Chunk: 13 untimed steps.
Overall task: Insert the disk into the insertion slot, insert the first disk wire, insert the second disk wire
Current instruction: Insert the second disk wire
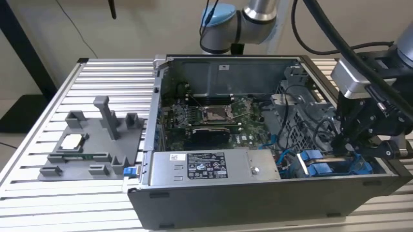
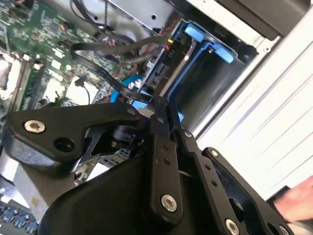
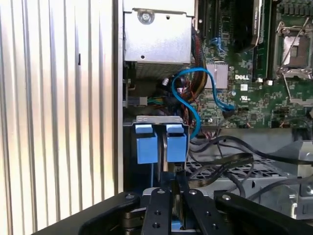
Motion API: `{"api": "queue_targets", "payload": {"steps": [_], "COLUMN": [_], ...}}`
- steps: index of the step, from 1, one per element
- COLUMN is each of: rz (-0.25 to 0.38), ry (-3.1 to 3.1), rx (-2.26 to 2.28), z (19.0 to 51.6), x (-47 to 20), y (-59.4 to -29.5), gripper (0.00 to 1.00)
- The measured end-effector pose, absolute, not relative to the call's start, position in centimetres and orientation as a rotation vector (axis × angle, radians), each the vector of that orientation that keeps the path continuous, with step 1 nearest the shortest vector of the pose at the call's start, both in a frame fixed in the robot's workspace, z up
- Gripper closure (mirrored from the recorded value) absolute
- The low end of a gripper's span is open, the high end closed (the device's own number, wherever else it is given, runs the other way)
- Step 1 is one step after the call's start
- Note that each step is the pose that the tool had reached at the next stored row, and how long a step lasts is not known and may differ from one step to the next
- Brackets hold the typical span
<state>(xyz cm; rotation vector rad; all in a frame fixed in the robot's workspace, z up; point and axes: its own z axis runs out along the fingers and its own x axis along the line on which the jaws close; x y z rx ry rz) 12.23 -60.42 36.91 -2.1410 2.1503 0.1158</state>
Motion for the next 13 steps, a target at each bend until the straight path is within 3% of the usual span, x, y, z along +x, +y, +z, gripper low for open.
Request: {"api": "queue_targets", "payload": {"steps": [13], "rz": [0.102], "ry": [2.157], "rx": [-2.148], "z": [36.88], "x": [12.24], "y": [-60.41], "gripper": [0.84]}}
